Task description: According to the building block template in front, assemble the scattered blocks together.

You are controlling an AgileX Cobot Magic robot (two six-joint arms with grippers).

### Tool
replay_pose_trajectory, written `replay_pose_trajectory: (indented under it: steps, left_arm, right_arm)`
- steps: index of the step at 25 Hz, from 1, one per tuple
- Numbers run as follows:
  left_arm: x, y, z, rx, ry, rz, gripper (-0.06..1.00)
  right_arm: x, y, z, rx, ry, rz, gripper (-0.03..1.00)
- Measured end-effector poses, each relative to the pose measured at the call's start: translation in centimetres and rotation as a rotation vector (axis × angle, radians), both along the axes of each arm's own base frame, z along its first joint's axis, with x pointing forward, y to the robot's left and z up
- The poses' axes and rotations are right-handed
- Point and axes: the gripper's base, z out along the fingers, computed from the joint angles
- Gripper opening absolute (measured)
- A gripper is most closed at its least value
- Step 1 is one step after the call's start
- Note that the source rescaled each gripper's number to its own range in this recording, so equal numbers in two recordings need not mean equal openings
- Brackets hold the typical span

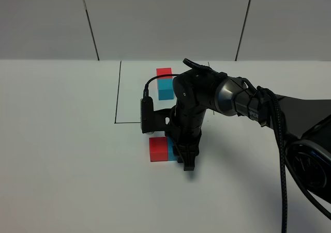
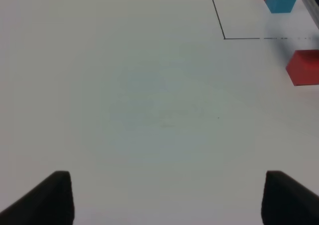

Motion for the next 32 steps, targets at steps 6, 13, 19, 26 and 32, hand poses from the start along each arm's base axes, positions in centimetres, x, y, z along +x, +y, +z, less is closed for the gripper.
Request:
replay_pose_trajectory:
  steps: [6,13,19,26,32]
  left_arm:
    - [0.0,0.0,0.0,0.0,0.0,0.0,0.67]
    - [0.0,0.0,0.0,0.0,0.0,0.0,0.67]
    - [0.0,0.0,0.0,0.0,0.0,0.0,0.67]
    - [0.0,0.0,0.0,0.0,0.0,0.0,0.67]
    - [0.0,0.0,0.0,0.0,0.0,0.0,0.67]
  right_arm:
    - [0.0,0.0,0.0,0.002,0.005,-0.002,0.02]
    - [-0.1,-0.1,1.2,0.02,0.005,-0.053,0.8]
    - [-1.0,-0.8,6.6,0.047,-0.011,-0.125,1.0]
    - [-3.0,-3.3,15.8,0.087,-0.127,-0.287,1.0]
    - [-3.9,-5.6,20.2,0.116,-0.215,-0.367,1.0]
